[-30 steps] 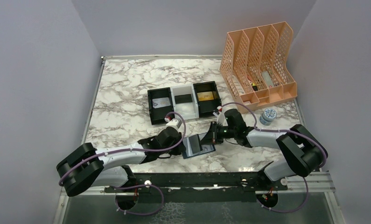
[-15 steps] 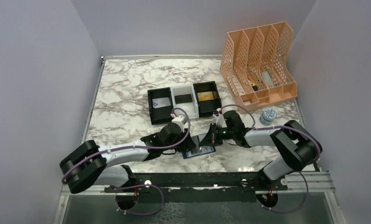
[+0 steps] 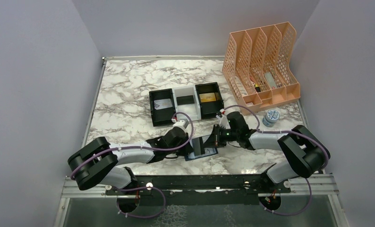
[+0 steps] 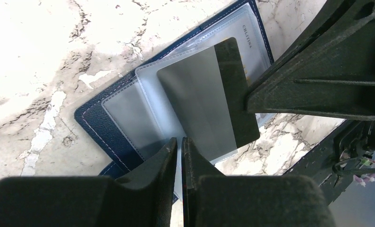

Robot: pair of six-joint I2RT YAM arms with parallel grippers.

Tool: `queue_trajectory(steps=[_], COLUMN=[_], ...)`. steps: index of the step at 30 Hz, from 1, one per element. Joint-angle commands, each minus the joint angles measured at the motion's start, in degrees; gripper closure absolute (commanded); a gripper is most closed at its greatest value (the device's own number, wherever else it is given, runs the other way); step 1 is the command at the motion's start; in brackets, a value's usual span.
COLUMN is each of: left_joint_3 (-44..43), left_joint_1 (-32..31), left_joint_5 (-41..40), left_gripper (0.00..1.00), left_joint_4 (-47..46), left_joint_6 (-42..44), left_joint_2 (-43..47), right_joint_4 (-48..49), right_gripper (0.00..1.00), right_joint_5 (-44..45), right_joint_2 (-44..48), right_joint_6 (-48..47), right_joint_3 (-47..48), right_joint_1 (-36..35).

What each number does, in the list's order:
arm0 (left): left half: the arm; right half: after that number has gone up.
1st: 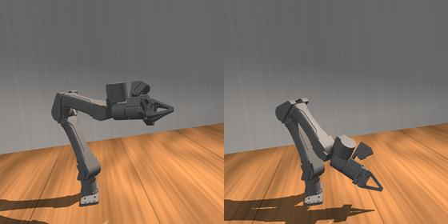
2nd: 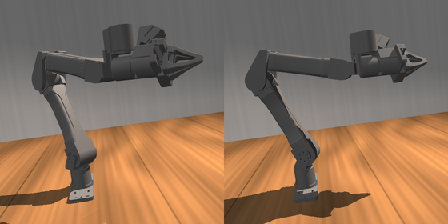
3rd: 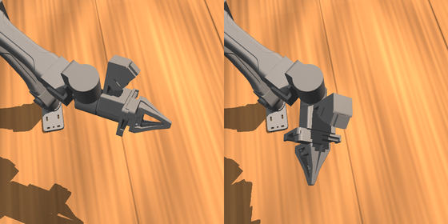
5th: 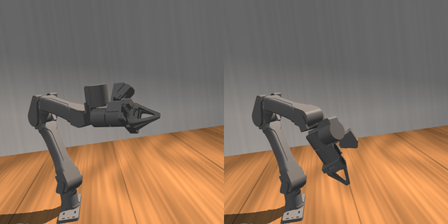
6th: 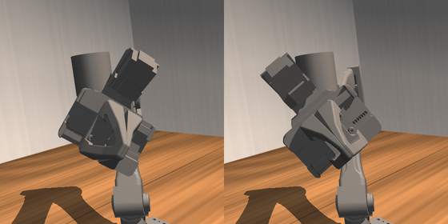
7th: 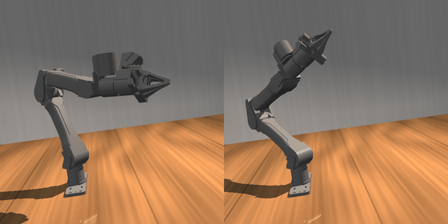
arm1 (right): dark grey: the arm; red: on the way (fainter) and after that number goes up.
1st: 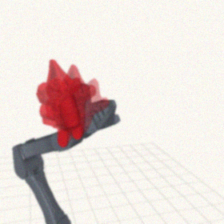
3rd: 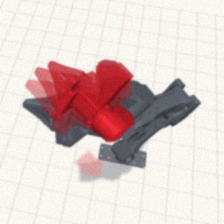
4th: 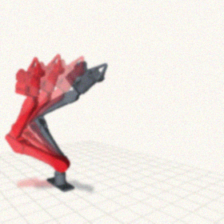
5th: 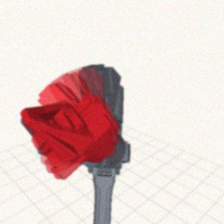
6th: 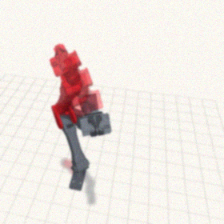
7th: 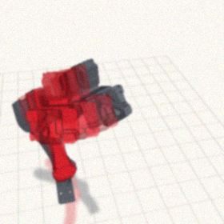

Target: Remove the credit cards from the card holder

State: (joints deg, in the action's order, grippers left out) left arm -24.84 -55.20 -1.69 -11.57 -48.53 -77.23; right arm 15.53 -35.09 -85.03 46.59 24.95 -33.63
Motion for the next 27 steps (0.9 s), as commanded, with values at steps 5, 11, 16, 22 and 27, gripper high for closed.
queue_trajectory(steps=[5, 11, 16, 22, 27], left_joint_3=[2.7, 2.6, 3.5, 4.3, 4.5], left_joint_1=[0.1, 0.1, 0.1, 0.0, 0.0], left_joint_5=[-1.6, -1.2, -1.8, -2.5, -2.6], left_gripper=[0.89, 0.91, 0.92, 0.92, 0.91], left_joint_4=[1.5, 1.8, 1.9, 2.5, 2.5], left_joint_6=[1.0, 1.1, 0.5, 0.2, 0.3], left_joint_2=[-1.2, -1.7, -0.5, 0.9, 0.9], right_joint_4=[8.1, 12.1, 13.0, 5.8, 2.2], right_gripper=[0.82, 0.77, 0.94, 0.99, 0.99], right_joint_5=[-5.1, -5.8, -6.2, -1.0, 1.0], right_joint_2=[-2.6, -5.9, -7.1, -2.4, 0.9], right_joint_6=[2.0, 3.1, 3.1, 0.4, -0.9], right_joint_3=[-1.2, -0.1, 0.3, -0.5, -1.4], right_joint_1=[0.4, 0.4, 0.4, 0.4, 0.4])
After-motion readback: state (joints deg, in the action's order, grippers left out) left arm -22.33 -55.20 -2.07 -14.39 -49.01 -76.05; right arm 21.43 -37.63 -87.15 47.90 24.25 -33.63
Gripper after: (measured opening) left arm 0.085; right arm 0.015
